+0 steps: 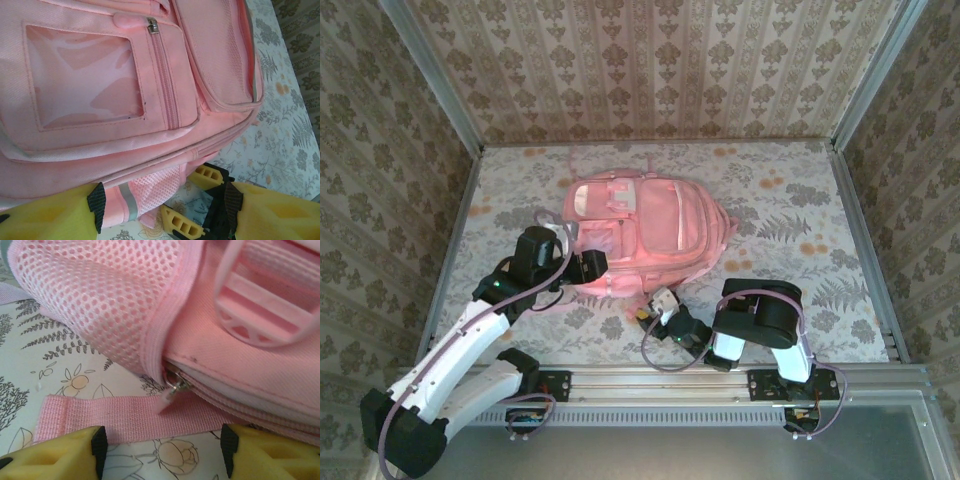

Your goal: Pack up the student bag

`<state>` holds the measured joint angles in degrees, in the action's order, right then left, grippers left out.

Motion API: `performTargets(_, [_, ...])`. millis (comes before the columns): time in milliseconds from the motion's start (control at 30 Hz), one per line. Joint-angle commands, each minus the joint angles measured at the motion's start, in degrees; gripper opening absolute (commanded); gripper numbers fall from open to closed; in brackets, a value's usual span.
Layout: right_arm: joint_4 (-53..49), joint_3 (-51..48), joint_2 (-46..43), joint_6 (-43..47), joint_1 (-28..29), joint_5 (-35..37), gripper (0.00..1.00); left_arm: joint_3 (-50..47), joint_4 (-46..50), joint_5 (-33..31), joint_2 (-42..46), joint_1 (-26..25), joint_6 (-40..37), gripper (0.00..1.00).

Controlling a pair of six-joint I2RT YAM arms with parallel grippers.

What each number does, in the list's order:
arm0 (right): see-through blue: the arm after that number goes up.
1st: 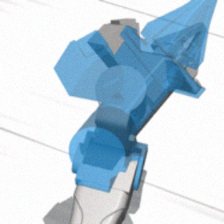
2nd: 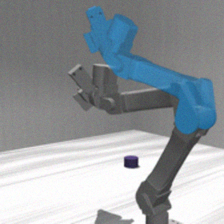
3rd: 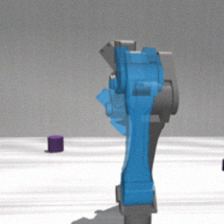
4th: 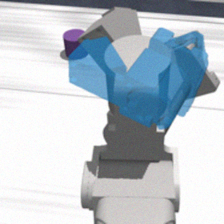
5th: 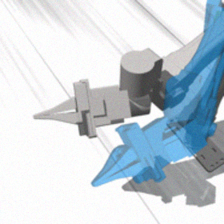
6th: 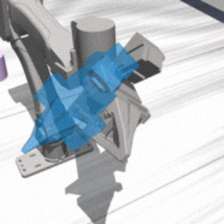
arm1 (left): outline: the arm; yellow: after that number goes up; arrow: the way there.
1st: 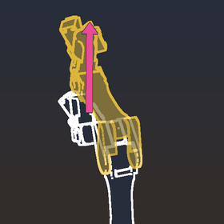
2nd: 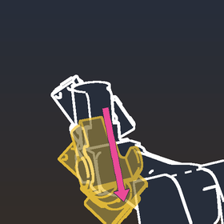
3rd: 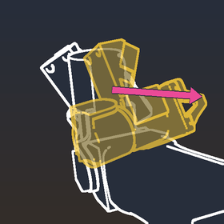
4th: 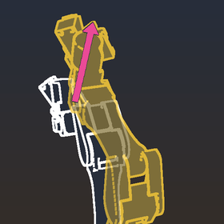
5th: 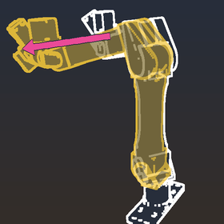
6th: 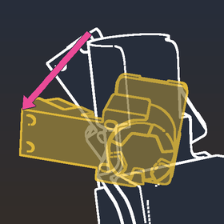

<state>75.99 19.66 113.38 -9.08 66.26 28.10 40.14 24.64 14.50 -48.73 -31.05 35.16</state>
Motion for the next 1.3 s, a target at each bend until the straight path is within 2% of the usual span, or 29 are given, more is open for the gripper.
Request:
performTargets(0, [1.4,0.1,0.8,2.3,0.1,0.3,0.64,0.7,0.3,-0.7,0.1,0.5,-1.4,0.67])
performTargets(400, [1.7,-2.9,-3.9,2.8,1.9,0.4,0.62,0.6,-1.7,0.4,-2.1,1.4,-0.7,0.67])
performTargets(667, [1.4,-4.5,-9.7,-3.8,1.8,-0.7,0.63,0.2,-3.4,2.2,-3.7,2.3,0.1,0.67])
performTargets(967, [1.4,-2.5,-4.8,-10.6,0.9,0.3,0.61,0.2,-3.7,3.5,-4.0,3.4,0.3,0.67])
performTargets(1267, [1.4,0.1,-2.7,-11.0,-0.3,-1.5,0.57,-0.4,-3.7,4.2,-4.0,3.8,0.6,0.67])
